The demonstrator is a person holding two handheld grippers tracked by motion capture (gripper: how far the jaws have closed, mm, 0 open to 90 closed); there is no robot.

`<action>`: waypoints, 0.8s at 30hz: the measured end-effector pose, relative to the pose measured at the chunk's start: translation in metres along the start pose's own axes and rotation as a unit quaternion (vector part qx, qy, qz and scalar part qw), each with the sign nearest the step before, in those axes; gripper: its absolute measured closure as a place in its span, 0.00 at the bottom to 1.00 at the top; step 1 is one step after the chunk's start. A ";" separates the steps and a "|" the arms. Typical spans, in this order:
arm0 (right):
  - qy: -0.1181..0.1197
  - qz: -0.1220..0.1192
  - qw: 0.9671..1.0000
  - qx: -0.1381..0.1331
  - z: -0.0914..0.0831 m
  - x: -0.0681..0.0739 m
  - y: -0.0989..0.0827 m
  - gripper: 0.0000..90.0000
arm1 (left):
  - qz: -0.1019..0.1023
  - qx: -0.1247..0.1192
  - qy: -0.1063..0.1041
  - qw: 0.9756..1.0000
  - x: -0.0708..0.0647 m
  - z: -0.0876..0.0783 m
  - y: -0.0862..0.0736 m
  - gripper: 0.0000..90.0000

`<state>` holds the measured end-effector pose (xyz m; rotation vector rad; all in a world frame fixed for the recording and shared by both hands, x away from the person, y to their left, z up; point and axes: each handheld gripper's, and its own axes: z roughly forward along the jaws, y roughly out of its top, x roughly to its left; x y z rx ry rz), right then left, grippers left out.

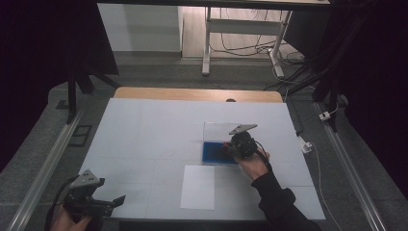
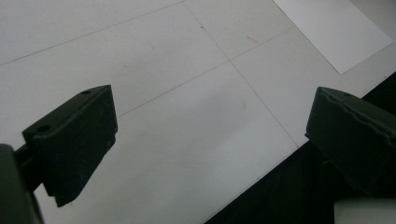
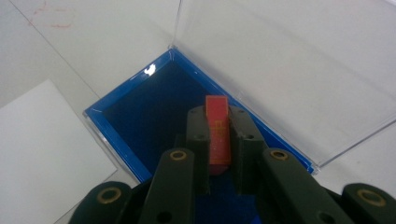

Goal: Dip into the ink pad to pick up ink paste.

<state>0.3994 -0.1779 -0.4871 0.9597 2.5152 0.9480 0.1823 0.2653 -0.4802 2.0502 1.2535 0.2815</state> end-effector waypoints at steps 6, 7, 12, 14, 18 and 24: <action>0.009 0.012 1.000 -0.003 0.001 -0.004 -0.002 0.89 | 0.000 0.001 0.000 1.000 0.000 0.000 0.000 0.03; 0.009 0.013 1.000 -0.002 0.001 -0.004 -0.002 0.89 | 0.000 0.001 0.000 1.000 0.000 0.000 0.000 0.03; -0.004 0.001 1.000 0.002 0.003 0.001 0.000 0.89 | -0.001 0.001 0.000 1.000 0.000 0.000 0.000 0.03; -0.015 -0.012 1.000 0.007 0.003 0.006 0.001 0.89 | -0.001 0.002 0.001 1.000 0.000 0.000 0.000 0.03; -0.038 -0.042 0.998 0.019 0.004 0.015 0.003 0.89 | 0.000 0.003 0.000 1.000 0.000 0.001 0.000 0.03; -0.019 -0.012 1.000 0.010 0.004 0.007 0.002 0.89 | -0.003 0.002 -0.001 1.000 0.000 0.000 0.000 0.03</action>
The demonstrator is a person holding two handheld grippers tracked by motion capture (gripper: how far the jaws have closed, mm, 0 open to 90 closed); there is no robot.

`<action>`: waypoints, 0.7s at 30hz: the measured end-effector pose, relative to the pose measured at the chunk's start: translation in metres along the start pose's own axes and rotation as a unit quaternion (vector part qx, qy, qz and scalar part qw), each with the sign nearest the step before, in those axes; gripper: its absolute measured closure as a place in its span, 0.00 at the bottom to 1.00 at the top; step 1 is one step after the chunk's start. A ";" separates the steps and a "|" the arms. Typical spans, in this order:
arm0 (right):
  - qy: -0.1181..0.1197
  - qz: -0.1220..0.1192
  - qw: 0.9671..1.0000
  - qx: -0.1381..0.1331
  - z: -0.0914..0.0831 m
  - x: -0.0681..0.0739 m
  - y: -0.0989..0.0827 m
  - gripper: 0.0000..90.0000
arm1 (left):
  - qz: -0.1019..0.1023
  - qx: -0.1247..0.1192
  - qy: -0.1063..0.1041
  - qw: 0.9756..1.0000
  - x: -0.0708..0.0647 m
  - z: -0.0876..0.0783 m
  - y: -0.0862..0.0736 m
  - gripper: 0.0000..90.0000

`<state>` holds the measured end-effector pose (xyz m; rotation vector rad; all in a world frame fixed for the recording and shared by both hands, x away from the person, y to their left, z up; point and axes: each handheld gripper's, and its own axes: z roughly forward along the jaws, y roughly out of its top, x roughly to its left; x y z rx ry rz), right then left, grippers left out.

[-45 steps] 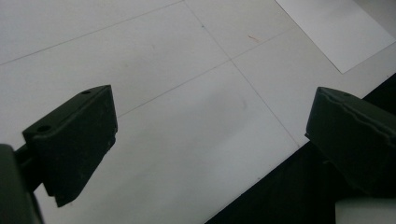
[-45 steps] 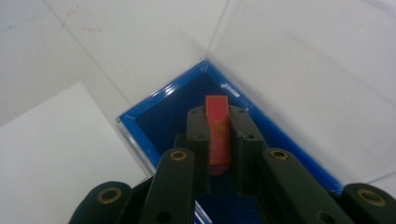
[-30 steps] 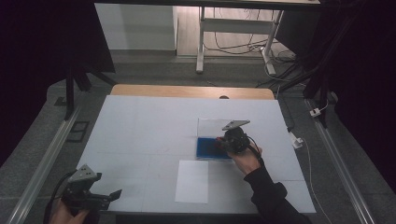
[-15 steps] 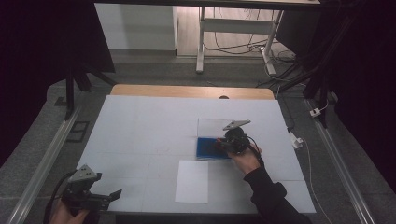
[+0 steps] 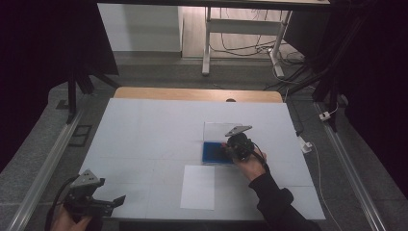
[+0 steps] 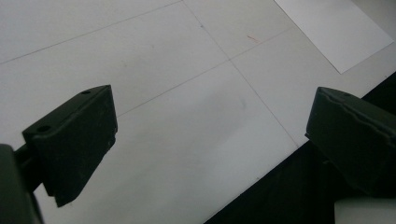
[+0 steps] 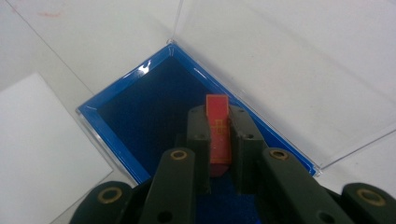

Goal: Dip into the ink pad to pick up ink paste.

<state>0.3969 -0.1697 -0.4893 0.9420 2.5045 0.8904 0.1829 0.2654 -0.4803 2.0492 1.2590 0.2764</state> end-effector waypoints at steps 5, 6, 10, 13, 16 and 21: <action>0.019 0.024 1.000 -0.008 0.000 -0.007 -0.002 0.89 | -0.001 0.000 -0.002 1.000 0.001 0.000 0.000 0.03; 0.015 0.021 1.000 -0.007 0.000 -0.007 -0.002 0.89 | -0.001 0.000 -0.002 1.000 0.001 0.000 0.000 0.02; -0.003 -0.004 1.000 -0.003 0.000 0.001 -0.001 0.89 | -0.001 0.000 -0.002 1.000 0.000 0.000 0.000 0.03; -0.010 -0.016 1.000 0.000 0.000 0.004 0.000 0.89 | 0.000 0.000 -0.001 1.000 0.000 0.000 0.000 0.03; -0.001 -0.004 1.000 -0.002 0.000 0.001 0.000 0.89 | 0.000 0.000 -0.003 1.000 0.001 0.000 0.000 0.03; -0.001 -0.001 1.000 -0.003 -0.001 0.000 -0.001 0.89 | 0.000 -0.001 -0.003 1.000 0.001 0.000 0.000 0.03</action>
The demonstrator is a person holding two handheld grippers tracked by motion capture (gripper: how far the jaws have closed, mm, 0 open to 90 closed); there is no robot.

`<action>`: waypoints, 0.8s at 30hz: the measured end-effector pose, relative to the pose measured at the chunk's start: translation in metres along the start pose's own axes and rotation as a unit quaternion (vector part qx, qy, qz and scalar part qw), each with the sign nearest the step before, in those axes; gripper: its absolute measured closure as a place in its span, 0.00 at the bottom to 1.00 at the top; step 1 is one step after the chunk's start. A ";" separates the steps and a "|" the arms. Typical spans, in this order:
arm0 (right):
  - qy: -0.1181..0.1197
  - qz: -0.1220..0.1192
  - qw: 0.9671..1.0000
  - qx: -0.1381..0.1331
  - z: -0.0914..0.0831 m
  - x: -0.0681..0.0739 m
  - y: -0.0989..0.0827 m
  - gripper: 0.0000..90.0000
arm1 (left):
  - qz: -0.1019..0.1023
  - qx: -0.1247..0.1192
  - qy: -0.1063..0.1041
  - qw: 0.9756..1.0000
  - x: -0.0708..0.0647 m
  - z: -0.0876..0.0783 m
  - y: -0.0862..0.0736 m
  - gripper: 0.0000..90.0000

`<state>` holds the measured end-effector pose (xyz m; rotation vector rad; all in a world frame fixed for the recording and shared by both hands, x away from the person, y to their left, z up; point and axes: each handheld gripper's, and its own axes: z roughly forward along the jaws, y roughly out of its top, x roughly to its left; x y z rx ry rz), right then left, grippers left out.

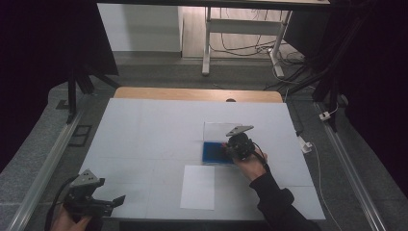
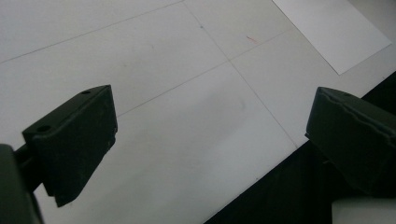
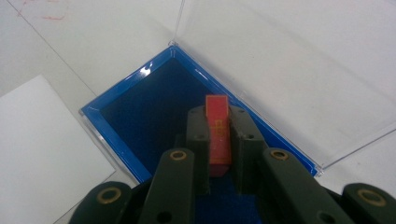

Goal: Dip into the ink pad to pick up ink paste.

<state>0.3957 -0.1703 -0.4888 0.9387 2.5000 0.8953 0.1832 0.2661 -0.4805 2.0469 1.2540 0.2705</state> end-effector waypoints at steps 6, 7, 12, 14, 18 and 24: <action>0.001 0.005 1.000 -0.004 -0.002 -0.001 -0.001 0.88 | 0.001 0.000 0.001 1.000 0.000 0.000 0.000 0.03; 0.004 0.008 1.000 -0.007 -0.002 -0.002 -0.001 0.88 | 0.001 0.000 0.001 1.000 0.000 0.000 0.000 0.03; 0.009 0.010 1.000 -0.010 -0.005 -0.003 -0.001 0.88 | 0.001 0.000 0.000 1.000 0.000 0.000 0.000 0.03; 0.013 0.010 1.000 -0.013 -0.007 -0.002 -0.001 0.88 | 0.001 -0.001 0.000 1.000 0.000 0.000 0.000 0.03; 0.026 0.013 0.999 -0.021 -0.012 -0.002 0.000 0.88 | 0.000 -0.002 -0.002 1.000 0.000 -0.001 0.000 0.03; 0.043 0.019 0.999 -0.024 -0.019 -0.003 -0.003 0.88 | 0.002 -0.002 -0.002 1.000 0.000 -0.001 0.000 0.03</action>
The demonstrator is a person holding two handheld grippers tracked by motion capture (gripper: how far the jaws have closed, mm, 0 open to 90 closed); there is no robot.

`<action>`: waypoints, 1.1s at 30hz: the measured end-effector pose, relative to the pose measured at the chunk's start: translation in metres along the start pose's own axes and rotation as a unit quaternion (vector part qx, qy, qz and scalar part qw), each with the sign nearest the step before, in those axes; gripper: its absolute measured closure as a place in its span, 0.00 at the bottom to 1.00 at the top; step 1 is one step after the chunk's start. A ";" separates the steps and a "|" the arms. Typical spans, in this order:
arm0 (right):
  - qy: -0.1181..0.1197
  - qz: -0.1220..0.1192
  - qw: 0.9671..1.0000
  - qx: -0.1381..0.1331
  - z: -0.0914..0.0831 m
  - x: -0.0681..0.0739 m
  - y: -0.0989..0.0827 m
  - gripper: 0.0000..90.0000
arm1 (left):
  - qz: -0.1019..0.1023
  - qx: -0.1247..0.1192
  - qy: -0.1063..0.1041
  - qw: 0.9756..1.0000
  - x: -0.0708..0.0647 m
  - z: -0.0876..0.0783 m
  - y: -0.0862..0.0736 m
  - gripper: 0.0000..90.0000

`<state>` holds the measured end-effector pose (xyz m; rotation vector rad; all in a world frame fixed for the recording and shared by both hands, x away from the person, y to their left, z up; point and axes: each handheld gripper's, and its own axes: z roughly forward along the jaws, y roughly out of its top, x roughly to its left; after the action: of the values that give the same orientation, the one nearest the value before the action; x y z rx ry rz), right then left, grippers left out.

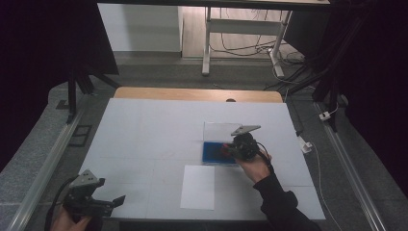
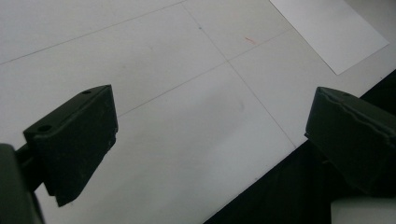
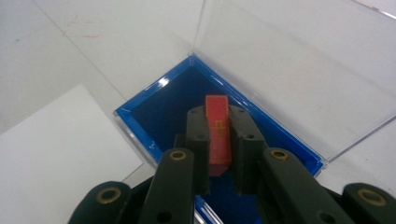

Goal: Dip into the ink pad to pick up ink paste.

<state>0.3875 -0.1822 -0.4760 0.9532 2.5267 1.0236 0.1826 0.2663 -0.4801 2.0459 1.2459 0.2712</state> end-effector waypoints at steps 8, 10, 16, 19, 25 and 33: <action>0.017 -0.004 1.000 -0.016 -0.012 0.004 0.000 0.88 | 0.001 0.000 -0.001 1.000 0.000 0.000 0.000 0.03; 0.023 -0.004 1.000 -0.019 -0.015 0.006 -0.001 0.88 | 0.002 0.000 -0.001 1.000 0.000 0.000 0.000 0.03; 0.029 -0.010 0.999 -0.023 -0.022 0.013 -0.001 0.88 | 0.002 0.000 -0.002 1.000 0.000 0.000 0.000 0.03; 0.035 -0.011 0.999 -0.026 -0.025 0.017 -0.002 0.88 | 0.001 -0.001 -0.002 1.000 0.000 0.000 0.000 0.04; 0.048 -0.017 0.998 -0.032 -0.031 0.025 -0.003 0.88 | 0.002 -0.001 -0.003 1.000 0.000 0.000 0.000 0.04; 0.066 -0.025 0.997 -0.034 -0.034 0.036 -0.004 0.88 | 0.002 -0.002 -0.003 1.000 0.000 -0.001 0.000 0.04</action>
<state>0.3431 -0.1785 -0.4542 0.8256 2.5889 1.1855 0.1820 0.2664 -0.4798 2.0445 1.2352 0.2692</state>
